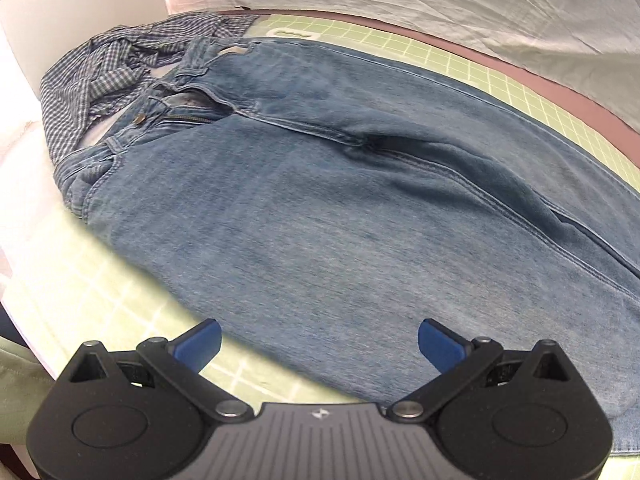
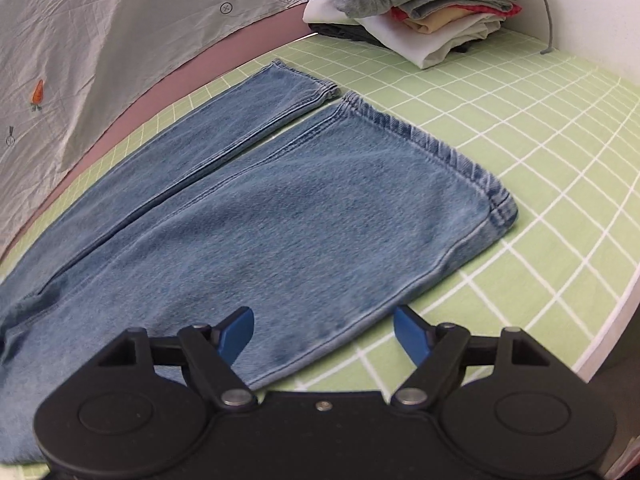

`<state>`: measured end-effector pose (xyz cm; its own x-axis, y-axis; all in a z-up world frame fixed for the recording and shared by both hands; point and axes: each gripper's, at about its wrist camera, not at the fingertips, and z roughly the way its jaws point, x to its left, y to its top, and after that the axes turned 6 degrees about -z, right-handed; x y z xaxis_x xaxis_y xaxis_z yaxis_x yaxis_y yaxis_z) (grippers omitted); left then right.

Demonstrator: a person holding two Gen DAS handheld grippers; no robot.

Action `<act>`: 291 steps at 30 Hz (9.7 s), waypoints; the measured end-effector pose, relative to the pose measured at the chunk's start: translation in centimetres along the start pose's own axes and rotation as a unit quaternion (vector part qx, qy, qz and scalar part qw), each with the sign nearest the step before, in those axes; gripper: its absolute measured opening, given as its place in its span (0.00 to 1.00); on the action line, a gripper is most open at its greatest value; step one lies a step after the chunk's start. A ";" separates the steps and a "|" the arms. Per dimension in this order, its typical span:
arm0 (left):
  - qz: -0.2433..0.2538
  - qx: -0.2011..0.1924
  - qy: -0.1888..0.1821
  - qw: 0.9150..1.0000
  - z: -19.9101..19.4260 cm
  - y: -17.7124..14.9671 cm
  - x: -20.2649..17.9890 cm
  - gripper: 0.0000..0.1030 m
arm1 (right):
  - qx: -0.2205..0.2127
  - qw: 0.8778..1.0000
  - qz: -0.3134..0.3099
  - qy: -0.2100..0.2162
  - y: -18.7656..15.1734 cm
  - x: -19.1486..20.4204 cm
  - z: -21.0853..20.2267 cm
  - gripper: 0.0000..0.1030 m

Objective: Fold clothes

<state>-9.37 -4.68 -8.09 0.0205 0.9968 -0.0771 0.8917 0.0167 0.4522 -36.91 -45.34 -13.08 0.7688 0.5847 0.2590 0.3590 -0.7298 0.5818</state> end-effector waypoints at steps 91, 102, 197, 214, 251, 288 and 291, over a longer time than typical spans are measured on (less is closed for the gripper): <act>-0.067 -0.211 0.065 0.973 6.5 25.5 -2.5 0.81 | -0.117 0.988 -0.016 0.103 21.7 18.8 11.6 0.70; 0.028 -0.062 0.085 0.994 11.9 16.6 -5.8 0.82 | -0.035 0.974 -0.209 -0.082 11.2 17.9 14.0 0.63; -0.009 -0.048 0.082 0.995 12.5 19.2 -1.8 1.00 | -0.104 0.953 -0.065 -0.277 16.1 8.2 15.9 0.68; 0.033 -0.108 0.042 0.993 14.1 30.6 7.1 1.00 | -0.064 0.975 -0.134 -0.168 9.0 23.6 13.7 0.84; -0.094 -0.100 0.031 0.990 14.9 33.4 12.8 0.74 | -0.006 0.976 -0.151 -0.159 6.7 26.5 15.3 0.87; -0.324 -0.082 -0.023 0.942 15.7 23.8 18.1 0.56 | -0.012 0.989 -0.096 -0.116 4.8 24.3 14.6 1.00; -0.336 -0.096 -0.010 0.937 15.3 23.7 18.2 0.34 | -0.009 0.989 -0.097 -0.114 4.8 24.3 14.5 1.00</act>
<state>19.03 12.66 -12.39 -0.5062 0.7540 -0.4186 0.6081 0.6562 0.4467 -8.84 -39.81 -15.14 0.7865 0.6164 -0.0384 0.5035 -0.6040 0.6178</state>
